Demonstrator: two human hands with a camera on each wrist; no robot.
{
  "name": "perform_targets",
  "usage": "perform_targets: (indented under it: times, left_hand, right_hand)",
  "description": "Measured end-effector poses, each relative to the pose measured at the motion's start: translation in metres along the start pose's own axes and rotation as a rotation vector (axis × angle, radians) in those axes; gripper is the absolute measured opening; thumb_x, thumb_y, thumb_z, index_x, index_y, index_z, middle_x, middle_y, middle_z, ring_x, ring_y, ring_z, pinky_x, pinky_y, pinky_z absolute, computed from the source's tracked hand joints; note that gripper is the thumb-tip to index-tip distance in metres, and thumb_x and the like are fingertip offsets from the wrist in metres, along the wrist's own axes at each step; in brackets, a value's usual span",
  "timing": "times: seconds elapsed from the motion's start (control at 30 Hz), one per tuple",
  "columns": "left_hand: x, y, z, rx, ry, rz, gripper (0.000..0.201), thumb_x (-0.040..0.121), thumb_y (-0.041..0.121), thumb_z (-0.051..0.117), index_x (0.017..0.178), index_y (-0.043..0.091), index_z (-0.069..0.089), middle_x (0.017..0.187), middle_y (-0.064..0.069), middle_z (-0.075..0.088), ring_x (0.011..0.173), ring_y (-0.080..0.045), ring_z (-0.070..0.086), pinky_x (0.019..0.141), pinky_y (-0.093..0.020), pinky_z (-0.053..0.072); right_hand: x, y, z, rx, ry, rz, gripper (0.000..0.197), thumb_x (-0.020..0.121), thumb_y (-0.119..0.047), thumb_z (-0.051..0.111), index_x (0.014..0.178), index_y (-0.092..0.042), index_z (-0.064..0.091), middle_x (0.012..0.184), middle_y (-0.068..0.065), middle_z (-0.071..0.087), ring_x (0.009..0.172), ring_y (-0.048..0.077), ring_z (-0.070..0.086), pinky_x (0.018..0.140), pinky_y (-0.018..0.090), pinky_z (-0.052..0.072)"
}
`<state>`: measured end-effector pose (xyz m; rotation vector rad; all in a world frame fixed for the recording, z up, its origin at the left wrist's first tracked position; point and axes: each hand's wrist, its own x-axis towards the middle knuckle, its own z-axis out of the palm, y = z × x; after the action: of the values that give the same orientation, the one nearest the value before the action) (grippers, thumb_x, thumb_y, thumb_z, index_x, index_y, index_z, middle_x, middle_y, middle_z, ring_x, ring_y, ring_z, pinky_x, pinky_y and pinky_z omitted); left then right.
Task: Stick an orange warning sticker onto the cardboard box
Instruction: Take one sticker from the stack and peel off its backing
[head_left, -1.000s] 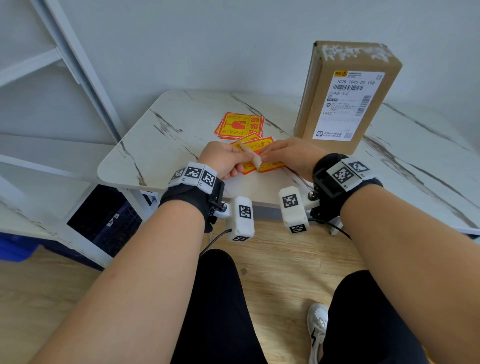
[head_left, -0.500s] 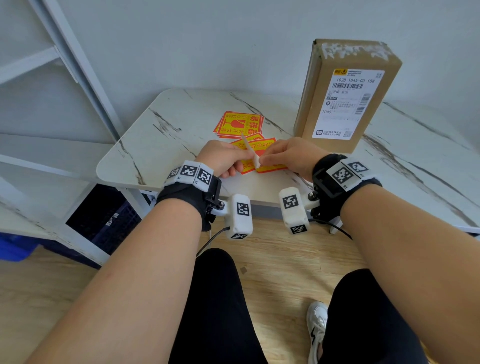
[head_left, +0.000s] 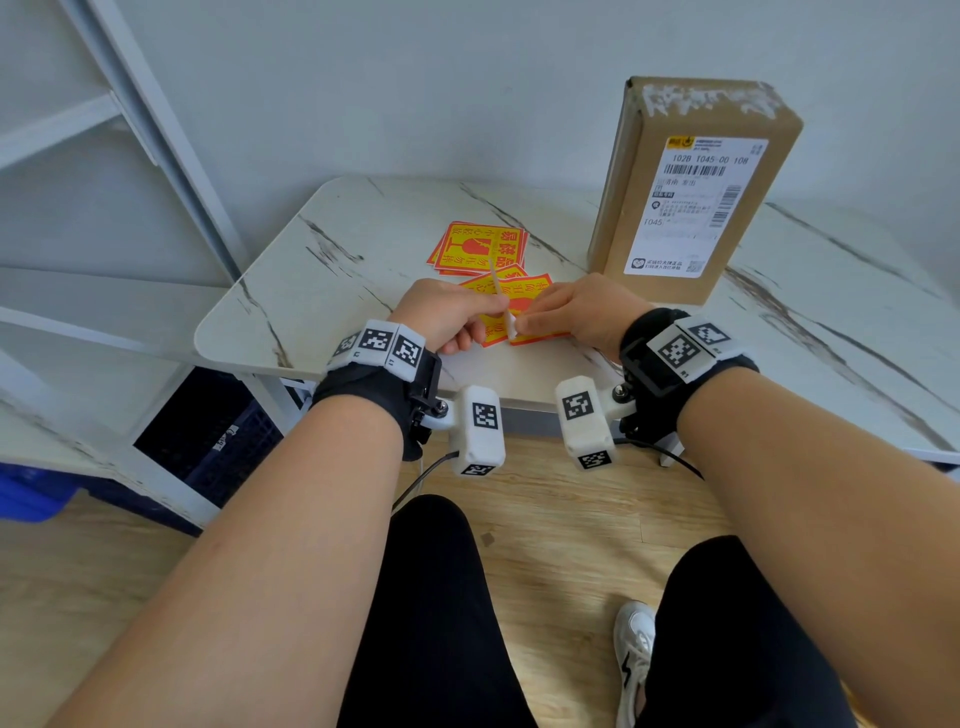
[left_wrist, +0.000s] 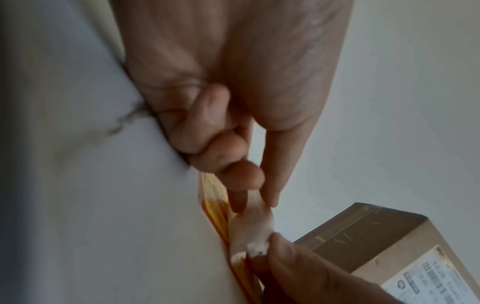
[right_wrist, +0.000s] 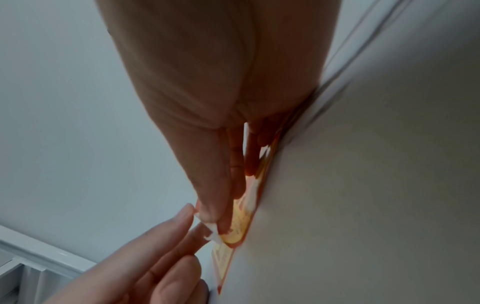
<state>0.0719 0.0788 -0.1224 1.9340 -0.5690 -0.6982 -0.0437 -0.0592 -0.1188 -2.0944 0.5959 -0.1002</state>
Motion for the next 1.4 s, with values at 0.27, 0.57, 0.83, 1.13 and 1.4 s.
perform_targets:
  times: [0.27,0.57,0.83,1.13,1.4]
  left_hand:
    - [-0.003,0.001,-0.002,0.031,-0.034,0.015,0.029,0.083,0.037,0.071,0.071,0.01,0.069,0.057,-0.002,0.059,0.044,-0.012,0.043,0.044,-0.022,0.033]
    - [-0.006,0.0,-0.002,0.015,-0.036,0.037,0.032,0.078,0.036,0.075,0.093,0.007,0.077,0.057,0.0,0.059,0.044,-0.011,0.042,0.044,-0.022,0.033]
    - [-0.006,0.004,0.001,-0.074,-0.014,-0.027,0.009,0.082,0.004,0.061,0.075,0.008,0.066,0.058,-0.006,0.06,0.046,-0.017,0.045,0.043,-0.025,0.032]
    - [-0.005,-0.002,-0.011,-0.052,-0.05,-0.053,0.018,0.079,0.001,0.07,0.094,0.011,0.068,0.069,-0.009,0.066,0.034,-0.009,0.05,0.034,-0.017,0.036]
    - [-0.015,-0.011,-0.017,0.026,-0.077,0.009,0.042,0.076,0.011,0.078,0.116,0.014,0.066,0.08,-0.012,0.068,0.048,-0.013,0.053,0.045,-0.02,0.044]
  right_hand:
    - [-0.004,-0.003,0.0,0.014,0.004,0.002,0.016,0.074,-0.036,0.08,0.084,-0.024,0.079,0.105,0.003,0.072,0.089,0.012,0.061,0.083,0.029,0.047]
    - [-0.007,-0.003,-0.002,0.042,-0.026,0.018,0.017,0.07,-0.037,0.083,0.082,-0.026,0.08,0.087,-0.004,0.072,0.086,0.011,0.063,0.089,0.028,0.049]
    - [-0.005,-0.002,0.002,0.058,-0.024,-0.01,0.02,0.082,-0.012,0.073,0.099,-0.019,0.078,0.081,-0.018,0.066,0.078,-0.006,0.055,0.08,0.011,0.039]
    - [-0.004,-0.002,0.007,0.003,0.032,-0.008,0.017,0.082,-0.022,0.075,0.098,-0.019,0.079,0.103,-0.007,0.069,0.094,0.002,0.056,0.085,0.019,0.036]
    - [-0.003,-0.002,0.014,-0.062,0.037,-0.036,0.016,0.079,-0.021,0.077,0.095,-0.018,0.079,0.082,-0.017,0.063,0.077,-0.007,0.053,0.067,0.007,0.035]
